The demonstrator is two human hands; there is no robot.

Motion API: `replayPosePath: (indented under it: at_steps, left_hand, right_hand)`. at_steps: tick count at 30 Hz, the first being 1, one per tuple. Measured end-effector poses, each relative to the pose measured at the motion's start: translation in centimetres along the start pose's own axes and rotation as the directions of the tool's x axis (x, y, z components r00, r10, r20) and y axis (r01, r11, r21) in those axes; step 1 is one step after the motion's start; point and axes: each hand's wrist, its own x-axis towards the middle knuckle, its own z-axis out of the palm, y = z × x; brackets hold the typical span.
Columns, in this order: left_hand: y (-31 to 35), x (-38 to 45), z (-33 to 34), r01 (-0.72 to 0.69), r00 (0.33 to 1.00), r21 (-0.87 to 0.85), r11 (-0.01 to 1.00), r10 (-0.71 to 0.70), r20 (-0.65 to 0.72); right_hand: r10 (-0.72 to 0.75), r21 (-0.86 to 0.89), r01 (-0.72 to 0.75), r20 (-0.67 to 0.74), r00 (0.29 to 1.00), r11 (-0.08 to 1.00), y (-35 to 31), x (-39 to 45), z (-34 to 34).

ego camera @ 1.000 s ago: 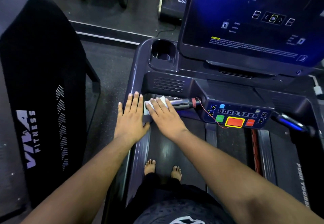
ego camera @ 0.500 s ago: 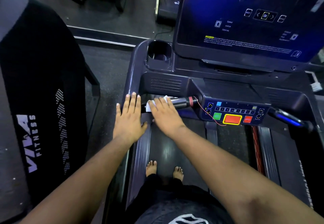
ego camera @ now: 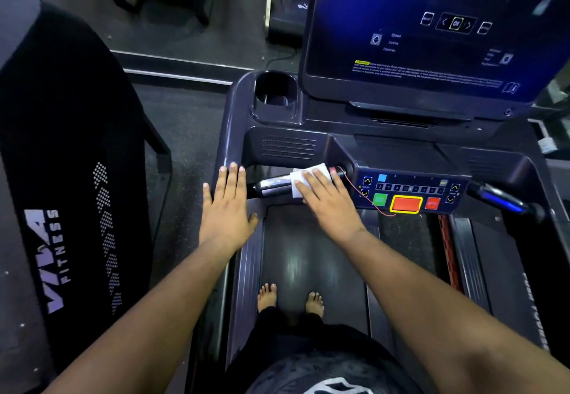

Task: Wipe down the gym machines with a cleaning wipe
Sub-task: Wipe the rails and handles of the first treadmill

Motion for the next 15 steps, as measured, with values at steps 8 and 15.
replayPosePath:
  at_steps: [8,15]
  left_hand:
    - [0.0,0.1,0.0,0.004,1.000,0.016,1.000,-0.004,-0.003]
    - [-0.1,-0.1,-0.1,-0.002,1.000,-0.001,1.000,0.002,-0.012]
  right_hand:
    - [-0.058,0.083,0.052,0.070,0.996,0.995,-2.3,5.0,-0.1]
    - [0.010,-0.068,-0.002,0.109,0.994,0.998,-3.5,4.3,-0.3]
